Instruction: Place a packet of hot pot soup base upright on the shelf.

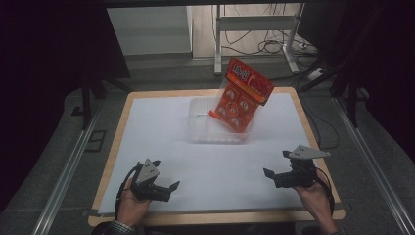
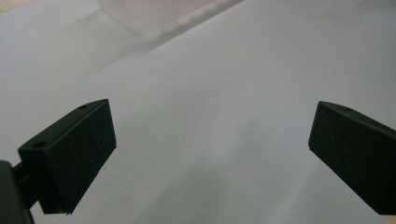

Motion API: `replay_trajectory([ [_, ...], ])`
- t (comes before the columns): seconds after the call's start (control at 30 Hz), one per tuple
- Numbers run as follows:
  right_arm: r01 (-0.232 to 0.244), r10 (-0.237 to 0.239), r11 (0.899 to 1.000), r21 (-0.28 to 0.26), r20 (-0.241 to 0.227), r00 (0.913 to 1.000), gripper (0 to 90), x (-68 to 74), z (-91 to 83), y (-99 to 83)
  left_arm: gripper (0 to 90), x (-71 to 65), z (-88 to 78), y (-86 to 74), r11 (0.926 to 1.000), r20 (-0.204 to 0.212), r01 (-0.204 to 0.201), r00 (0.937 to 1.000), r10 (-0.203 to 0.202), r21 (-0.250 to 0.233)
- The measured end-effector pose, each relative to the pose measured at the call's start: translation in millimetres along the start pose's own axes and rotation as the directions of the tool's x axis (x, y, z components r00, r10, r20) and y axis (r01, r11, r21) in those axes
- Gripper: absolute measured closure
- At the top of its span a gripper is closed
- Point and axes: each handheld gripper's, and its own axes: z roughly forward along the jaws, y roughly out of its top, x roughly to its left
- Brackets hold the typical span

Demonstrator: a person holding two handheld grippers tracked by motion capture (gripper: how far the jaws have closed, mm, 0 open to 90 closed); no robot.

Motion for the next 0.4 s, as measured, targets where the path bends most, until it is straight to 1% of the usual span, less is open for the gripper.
replay_trajectory([
  [0.07,0.011,-0.011,1.000,0.016,0.014,0.9998,1.7,-1.0,2.8,-7.3,0.3,0.0,1.6,-0.9,0.9996,-0.017,-0.018,0.9997,0.019,0.019],
  [0.1,0.008,-0.008,1.000,0.027,0.015,0.9999,1.7,-2.2,4.9,-11.8,0.3,-0.1,2.3,-1.2,0.9995,-0.021,-0.021,0.9995,0.022,0.024],
  [0.2,-0.008,0.008,0.999,0.049,0.002,1.0000,1.9,-5.1,10.2,-20.3,0.0,-0.4,3.0,-1.3,0.9991,-0.027,-0.030,0.9992,0.031,0.029],
  [0.3,-0.004,0.004,0.998,0.068,0.001,1.0000,2.0,-6.0,12.9,-24.3,0.0,0.0,3.5,-1.6,0.9989,-0.029,-0.032,0.9991,0.033,0.034],
  [0.4,-0.001,0.000,0.998,0.066,0.001,1.0000,1.9,-6.3,12.8,-24.5,0.0,0.4,3.8,-1.1,0.9991,-0.027,-0.029,0.9992,0.030,0.032],
])
